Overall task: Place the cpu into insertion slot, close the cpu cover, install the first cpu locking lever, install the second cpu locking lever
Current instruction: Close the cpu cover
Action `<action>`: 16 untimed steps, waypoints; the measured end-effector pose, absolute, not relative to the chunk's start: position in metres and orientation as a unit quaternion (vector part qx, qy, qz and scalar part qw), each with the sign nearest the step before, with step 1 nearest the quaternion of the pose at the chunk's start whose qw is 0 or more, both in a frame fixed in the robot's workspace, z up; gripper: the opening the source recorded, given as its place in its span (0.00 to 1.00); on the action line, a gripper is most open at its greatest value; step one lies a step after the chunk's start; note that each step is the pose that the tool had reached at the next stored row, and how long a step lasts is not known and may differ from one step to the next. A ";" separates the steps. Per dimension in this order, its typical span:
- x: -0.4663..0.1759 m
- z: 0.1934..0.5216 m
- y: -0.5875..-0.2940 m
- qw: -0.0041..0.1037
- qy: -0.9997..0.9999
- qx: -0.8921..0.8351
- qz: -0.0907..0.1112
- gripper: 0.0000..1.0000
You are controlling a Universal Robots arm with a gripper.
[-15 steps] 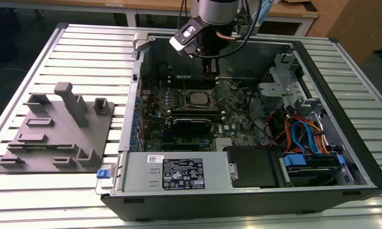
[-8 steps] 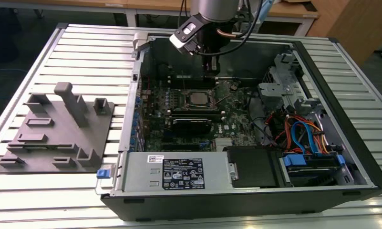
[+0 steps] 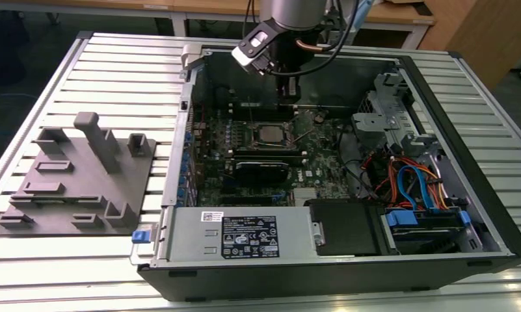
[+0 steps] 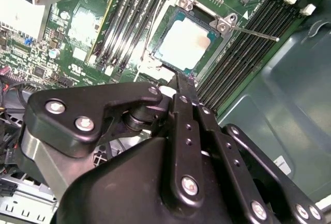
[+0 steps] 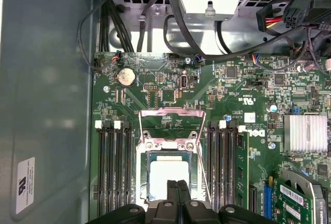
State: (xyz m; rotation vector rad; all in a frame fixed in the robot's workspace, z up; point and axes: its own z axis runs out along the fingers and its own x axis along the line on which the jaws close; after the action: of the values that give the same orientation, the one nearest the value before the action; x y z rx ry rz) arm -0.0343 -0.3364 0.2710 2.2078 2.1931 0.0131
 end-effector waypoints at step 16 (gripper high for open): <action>-0.032 0.271 -0.336 0.015 0.705 0.709 0.004 0.10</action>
State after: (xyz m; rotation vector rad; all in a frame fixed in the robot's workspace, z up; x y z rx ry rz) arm -0.0315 -0.3363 0.2710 2.2080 2.1929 0.0132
